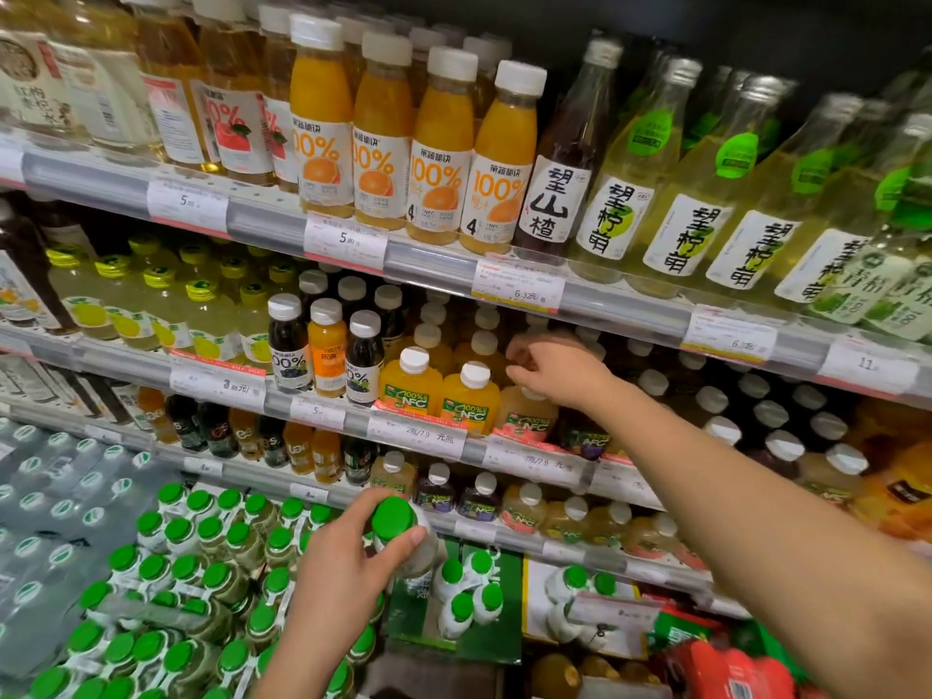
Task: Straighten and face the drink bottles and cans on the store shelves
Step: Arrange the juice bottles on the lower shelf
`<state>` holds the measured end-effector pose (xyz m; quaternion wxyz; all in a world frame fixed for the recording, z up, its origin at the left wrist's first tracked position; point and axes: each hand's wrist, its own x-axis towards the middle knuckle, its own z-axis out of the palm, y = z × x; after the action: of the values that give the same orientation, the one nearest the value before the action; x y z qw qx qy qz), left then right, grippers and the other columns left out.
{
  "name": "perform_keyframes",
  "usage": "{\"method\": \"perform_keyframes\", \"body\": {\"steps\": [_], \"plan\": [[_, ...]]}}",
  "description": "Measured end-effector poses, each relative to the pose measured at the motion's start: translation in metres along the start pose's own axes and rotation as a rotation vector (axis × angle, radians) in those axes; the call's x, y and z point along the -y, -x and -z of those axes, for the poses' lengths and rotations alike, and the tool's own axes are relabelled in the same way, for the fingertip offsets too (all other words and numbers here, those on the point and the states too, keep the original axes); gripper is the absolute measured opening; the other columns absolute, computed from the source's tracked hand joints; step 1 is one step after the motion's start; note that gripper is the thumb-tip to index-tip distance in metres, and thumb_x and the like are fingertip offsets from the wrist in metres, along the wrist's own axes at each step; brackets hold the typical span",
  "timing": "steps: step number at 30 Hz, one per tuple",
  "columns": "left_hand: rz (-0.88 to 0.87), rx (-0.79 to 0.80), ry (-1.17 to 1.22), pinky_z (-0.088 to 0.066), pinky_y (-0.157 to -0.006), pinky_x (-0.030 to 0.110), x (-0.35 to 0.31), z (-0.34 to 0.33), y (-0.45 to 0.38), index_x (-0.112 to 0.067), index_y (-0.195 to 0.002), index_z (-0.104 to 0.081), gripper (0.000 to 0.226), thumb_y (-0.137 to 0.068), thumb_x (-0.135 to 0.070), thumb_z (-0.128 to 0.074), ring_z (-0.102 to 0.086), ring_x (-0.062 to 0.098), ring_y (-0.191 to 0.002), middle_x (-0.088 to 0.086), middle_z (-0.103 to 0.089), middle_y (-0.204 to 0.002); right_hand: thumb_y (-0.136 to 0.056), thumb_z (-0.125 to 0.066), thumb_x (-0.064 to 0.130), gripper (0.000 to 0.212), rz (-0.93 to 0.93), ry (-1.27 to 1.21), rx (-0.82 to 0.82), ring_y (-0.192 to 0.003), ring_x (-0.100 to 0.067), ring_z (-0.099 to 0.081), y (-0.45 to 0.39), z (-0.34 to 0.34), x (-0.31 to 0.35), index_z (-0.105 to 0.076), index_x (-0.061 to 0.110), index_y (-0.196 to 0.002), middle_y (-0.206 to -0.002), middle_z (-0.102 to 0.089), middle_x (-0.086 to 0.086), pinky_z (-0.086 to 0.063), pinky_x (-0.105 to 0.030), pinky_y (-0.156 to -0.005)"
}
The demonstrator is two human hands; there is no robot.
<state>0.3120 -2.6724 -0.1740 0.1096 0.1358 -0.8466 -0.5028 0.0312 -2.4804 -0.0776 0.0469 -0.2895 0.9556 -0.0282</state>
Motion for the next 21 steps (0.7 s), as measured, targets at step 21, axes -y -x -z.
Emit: {"method": "perform_keyframes", "body": {"steps": [21], "plan": [[-0.055,0.071,-0.093,-0.054,-0.069,0.024,-0.083,-0.049,0.002,-0.039,-0.110,-0.063,0.051,-0.071,-0.072,-0.063,-0.066,0.000,-0.078,-0.025,-0.070,-0.088,-0.097,-0.063,0.037,0.042,0.026,-0.313,-0.117,-0.114,-0.016,-0.063,0.099,-0.019,-0.023,-0.061,0.023,-0.137,-0.131,-0.066,0.002,-0.053,-0.040,-0.098]]}}
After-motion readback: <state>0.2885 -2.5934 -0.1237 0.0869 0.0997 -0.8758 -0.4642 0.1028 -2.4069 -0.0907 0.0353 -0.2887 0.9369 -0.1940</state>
